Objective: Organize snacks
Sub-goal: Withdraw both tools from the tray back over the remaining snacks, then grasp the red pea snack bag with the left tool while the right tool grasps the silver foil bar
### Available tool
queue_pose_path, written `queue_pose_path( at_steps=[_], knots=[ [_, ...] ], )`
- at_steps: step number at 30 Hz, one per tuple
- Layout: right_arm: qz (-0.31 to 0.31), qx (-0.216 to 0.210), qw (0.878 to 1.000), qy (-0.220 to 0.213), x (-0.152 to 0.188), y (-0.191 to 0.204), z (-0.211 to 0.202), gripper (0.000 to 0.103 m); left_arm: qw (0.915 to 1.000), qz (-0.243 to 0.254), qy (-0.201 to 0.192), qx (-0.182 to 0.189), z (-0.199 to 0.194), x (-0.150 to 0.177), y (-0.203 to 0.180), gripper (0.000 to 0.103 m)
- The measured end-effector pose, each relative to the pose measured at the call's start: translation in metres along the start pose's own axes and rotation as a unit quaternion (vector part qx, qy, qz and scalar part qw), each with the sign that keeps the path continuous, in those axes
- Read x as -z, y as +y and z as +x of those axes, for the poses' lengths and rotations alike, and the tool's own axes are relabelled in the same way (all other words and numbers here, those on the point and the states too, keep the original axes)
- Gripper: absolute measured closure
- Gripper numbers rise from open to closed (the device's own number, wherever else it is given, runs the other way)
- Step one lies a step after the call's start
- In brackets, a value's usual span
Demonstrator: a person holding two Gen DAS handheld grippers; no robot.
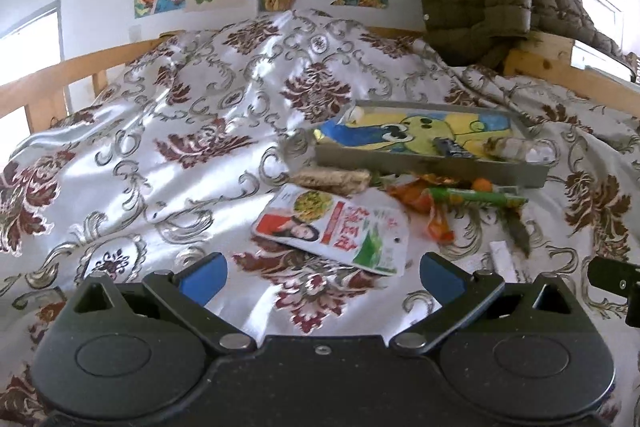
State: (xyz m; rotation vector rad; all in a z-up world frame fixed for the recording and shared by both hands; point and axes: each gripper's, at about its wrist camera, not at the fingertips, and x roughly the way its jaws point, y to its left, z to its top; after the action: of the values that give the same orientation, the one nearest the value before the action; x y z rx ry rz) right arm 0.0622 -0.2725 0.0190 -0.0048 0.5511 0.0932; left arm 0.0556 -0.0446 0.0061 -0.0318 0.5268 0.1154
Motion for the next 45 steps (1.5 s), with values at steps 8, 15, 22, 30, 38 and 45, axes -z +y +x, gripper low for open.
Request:
queue_pose_path(
  at_steps=[8, 15, 22, 30, 38, 45],
  knots=[
    [-0.019, -0.015, 1.0, 0.021, 0.0, 0.012, 0.014, 0.0, 1.0, -0.001, 0.006, -0.007, 0.007, -0.002, 0.008, 0.001],
    [-0.027, -0.021, 0.999, 0.026, -0.002, 0.021, 0.025, 0.0, 0.9995, -0.022, 0.019, -0.016, 0.023, -0.01, 0.013, 0.001],
    [-0.035, -0.035, 0.998, 0.031, -0.003, 0.028, 0.034, 0.0, 0.9991, -0.026, 0.031, -0.011, 0.041, -0.016, 0.007, 0.001],
    [-0.076, -0.071, 0.994, 0.026, -0.007, 0.033, 0.054, 0.0, 0.9975, -0.029, 0.064, -0.011, 0.068, -0.012, 0.007, 0.001],
    [-0.045, -0.108, 0.992, 0.047, -0.008, 0.027, 0.079, 0.0, 0.9897, -0.11, 0.091, 0.01, 0.104, -0.015, 0.012, 0.001],
    [-0.016, -0.132, 0.989, 0.058, -0.005, 0.018, 0.1, 0.001, 0.9767, -0.185, 0.092, 0.058, 0.132, -0.016, 0.011, 0.001]
  ],
)
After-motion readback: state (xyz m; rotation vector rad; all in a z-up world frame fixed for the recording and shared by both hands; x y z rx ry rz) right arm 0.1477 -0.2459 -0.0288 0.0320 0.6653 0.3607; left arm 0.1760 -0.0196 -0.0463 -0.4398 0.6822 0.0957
